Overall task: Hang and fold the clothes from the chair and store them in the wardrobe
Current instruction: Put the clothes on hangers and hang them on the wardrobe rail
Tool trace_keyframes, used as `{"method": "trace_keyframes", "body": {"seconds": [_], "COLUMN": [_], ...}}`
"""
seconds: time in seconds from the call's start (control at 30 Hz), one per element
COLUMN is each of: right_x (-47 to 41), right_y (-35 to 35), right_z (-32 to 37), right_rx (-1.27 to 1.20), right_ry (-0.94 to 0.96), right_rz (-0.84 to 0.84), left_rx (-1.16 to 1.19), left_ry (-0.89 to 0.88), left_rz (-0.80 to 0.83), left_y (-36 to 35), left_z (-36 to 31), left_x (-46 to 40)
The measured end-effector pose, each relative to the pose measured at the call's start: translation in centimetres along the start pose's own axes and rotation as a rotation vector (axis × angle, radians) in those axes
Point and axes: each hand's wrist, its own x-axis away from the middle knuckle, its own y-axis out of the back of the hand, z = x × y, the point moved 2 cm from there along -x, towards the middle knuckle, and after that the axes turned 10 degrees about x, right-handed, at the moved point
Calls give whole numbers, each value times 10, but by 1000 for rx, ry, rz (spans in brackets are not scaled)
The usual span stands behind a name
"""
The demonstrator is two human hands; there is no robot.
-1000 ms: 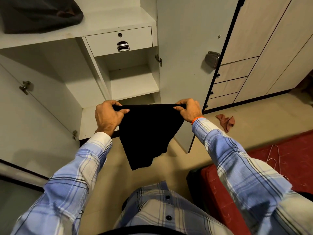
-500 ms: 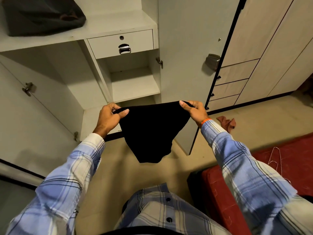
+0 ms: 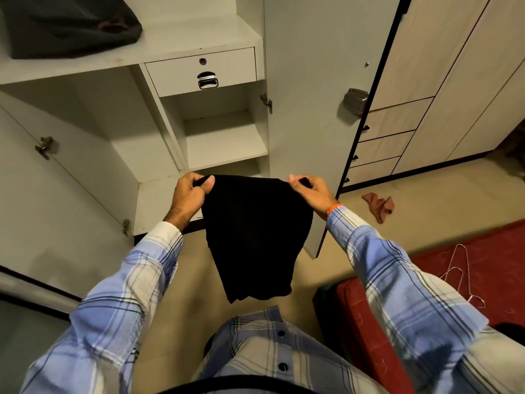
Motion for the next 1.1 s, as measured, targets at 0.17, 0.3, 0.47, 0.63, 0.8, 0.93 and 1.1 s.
{"method": "trace_keyframes", "body": {"seconds": [0.17, 0.3, 0.47, 0.63, 0.8, 0.93, 1.1], "right_x": [-1, -1, 3, 4, 5, 7, 6], "right_y": [4, -3, -8, -18, -26, -19, -13], "right_z": [-1, 6, 21, 32, 36, 34, 23], "right_rx": [207, 76, -36, -28, 35, 35, 155], "right_ry": [-4, 4, 10, 14, 14, -6, -8], "right_rz": [164, 104, 179, 178, 172, 88, 64], "left_rx": [-41, -32, -35, -155, -239, -51, 96], "left_ry": [-3, 2, 97, 185, 94, 119, 312], "left_rz": [28, 52, 169, 429, 582, 573, 530], "left_y": [3, 4, 4, -15, -53, -69, -79], "left_z": [3, 4, 2, 2, 3, 9, 18], "left_x": [2, 3, 8, 20, 29, 32, 34]}}
